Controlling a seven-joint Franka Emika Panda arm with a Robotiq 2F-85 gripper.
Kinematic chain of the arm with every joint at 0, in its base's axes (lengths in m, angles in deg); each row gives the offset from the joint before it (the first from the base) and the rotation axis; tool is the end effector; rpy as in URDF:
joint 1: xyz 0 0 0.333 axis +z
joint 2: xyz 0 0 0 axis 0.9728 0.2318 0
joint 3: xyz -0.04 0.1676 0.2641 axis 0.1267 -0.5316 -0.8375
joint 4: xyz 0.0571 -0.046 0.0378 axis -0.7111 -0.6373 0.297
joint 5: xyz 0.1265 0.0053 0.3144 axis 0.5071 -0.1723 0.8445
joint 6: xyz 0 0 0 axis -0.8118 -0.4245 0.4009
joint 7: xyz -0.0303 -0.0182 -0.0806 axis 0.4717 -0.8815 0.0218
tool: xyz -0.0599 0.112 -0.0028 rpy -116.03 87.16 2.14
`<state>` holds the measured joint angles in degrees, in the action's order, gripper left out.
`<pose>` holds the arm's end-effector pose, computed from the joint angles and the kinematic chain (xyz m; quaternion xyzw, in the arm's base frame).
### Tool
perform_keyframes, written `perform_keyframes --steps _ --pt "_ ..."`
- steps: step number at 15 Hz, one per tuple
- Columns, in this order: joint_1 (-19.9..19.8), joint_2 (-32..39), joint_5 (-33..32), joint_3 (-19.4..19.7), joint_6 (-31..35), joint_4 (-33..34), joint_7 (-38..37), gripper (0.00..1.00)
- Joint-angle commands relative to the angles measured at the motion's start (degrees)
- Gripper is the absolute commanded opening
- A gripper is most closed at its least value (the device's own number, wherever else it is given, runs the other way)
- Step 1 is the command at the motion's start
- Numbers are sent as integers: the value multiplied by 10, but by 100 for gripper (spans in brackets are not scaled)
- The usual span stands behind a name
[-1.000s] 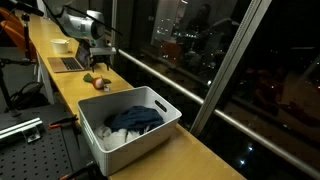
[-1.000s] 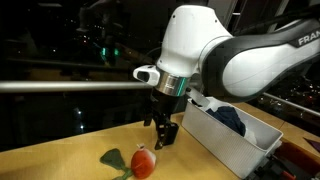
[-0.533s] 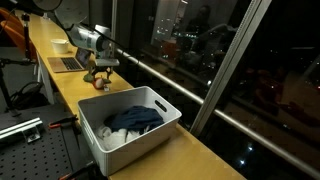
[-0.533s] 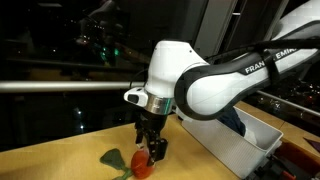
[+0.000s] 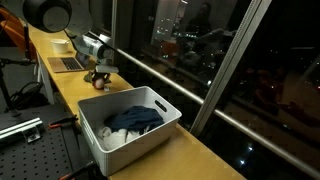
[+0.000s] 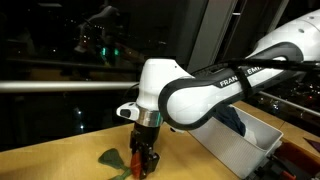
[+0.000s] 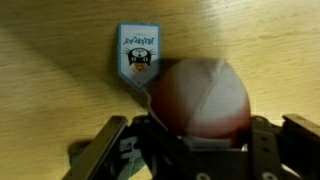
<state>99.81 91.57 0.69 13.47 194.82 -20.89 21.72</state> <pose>0.5386 0.4155 0.1366 -0.6956 -0.7158 0.0277 0.0553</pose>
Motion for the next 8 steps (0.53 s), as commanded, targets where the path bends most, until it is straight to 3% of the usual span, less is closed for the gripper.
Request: perform_keyframes --steps 1,6,8 --pt "-30 -49 13 -2 -13 -31 -5 36" --pt "-85 -188 10 21 43 -160 -66 3" --pt "-103 -246 6 34 78 -206 -100 6"
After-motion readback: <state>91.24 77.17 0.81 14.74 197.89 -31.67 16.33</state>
